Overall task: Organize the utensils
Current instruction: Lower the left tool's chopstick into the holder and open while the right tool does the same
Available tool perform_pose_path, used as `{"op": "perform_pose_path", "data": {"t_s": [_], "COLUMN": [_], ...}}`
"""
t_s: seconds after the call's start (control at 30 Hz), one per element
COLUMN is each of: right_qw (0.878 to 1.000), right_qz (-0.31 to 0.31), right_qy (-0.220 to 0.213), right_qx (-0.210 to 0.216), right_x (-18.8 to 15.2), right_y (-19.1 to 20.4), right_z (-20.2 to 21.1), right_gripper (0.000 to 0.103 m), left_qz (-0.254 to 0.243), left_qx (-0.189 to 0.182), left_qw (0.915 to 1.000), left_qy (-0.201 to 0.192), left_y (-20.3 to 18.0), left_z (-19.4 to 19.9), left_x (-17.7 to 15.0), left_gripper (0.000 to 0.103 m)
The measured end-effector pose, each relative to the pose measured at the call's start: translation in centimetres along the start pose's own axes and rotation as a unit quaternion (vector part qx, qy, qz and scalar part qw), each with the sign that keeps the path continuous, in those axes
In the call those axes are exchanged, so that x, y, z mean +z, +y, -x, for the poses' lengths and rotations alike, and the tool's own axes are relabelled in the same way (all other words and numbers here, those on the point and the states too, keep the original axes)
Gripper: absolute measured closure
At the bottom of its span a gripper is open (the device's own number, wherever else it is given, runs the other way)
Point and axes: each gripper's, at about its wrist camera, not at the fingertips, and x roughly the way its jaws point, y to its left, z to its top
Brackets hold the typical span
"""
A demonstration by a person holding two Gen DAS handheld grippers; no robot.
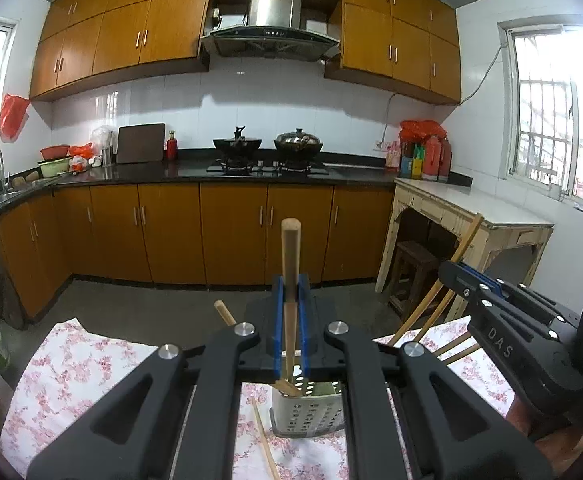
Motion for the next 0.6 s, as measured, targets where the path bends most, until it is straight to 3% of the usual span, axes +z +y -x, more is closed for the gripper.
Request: {"op": "perform_pose_path", "data": {"t_s": [0.53, 0.6], "right_qw": [1.0, 1.0], "right_qz": [-0.009, -0.011], "right_qy": [0.018, 0.02], "right_qx": [0.012, 0.013], "right_x": [-1.0, -1.0], "right_y": [0.0, 0.0], "right_z": [-0.8, -0.7], "right_gripper": [0.095, 0.09], "left_qz": [0.001, 0.003], "left_qx": [0.007, 0.01], "left_qw": [0.9997, 0.9997], "left_qy": [0.025, 0.024], "left_y": [0.5, 0.5], "left_z": [-2.4, -2.3], "left_x": [-1.5, -1.4], "left_gripper": [0.095, 0.092]}}
